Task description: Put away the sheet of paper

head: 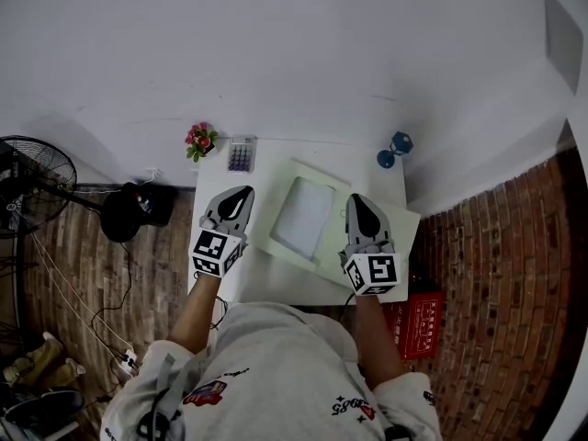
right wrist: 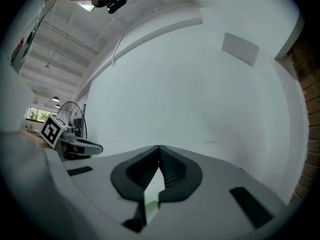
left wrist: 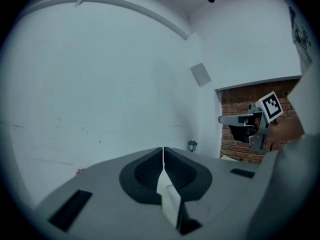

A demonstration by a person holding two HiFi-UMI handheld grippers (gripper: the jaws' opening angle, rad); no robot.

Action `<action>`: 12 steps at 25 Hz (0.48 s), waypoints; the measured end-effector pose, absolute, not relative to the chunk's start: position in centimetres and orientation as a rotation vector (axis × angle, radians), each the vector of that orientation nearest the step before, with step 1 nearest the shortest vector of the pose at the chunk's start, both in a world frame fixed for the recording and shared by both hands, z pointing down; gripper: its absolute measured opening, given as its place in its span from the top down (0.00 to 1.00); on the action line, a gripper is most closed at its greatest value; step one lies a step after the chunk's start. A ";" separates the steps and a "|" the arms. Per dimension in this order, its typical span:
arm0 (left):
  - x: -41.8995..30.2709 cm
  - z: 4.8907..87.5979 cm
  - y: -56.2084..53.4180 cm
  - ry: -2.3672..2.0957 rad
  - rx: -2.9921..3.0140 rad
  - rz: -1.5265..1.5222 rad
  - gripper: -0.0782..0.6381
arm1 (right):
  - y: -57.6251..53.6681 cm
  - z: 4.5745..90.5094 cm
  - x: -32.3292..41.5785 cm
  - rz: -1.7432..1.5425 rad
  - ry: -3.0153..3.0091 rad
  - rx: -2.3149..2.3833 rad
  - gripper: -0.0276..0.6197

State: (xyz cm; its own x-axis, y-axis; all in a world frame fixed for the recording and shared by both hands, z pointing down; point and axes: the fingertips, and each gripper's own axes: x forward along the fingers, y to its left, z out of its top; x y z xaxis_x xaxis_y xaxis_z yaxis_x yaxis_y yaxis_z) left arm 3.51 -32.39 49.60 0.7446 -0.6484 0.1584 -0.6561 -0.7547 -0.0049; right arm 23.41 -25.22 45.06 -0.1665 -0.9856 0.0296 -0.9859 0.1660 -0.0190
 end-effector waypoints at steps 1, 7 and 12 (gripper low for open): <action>3.4 49.6 -32.3 -1.083 2.885 0.230 0.85 | -25.1 45.1 23.4 0.057 -2.390 2.026 0.95; 3.3 49.9 -32.0 -1.081 2.876 0.223 0.85 | -24.7 46.5 24.4 0.137 -2.356 2.061 0.95; 3.1 50.3 -32.0 -1.074 2.872 0.217 0.85 | -24.6 47.2 24.7 0.159 -2.341 2.066 0.95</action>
State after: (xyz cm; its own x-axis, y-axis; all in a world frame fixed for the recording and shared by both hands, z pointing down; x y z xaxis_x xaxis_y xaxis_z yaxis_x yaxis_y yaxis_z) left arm 3.14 -31.99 50.27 0.7459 -0.6476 0.1554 -0.6572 -0.7536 0.0139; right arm 24.68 -24.58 47.16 -0.1261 -0.9889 0.0784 -0.9905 0.1211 -0.0659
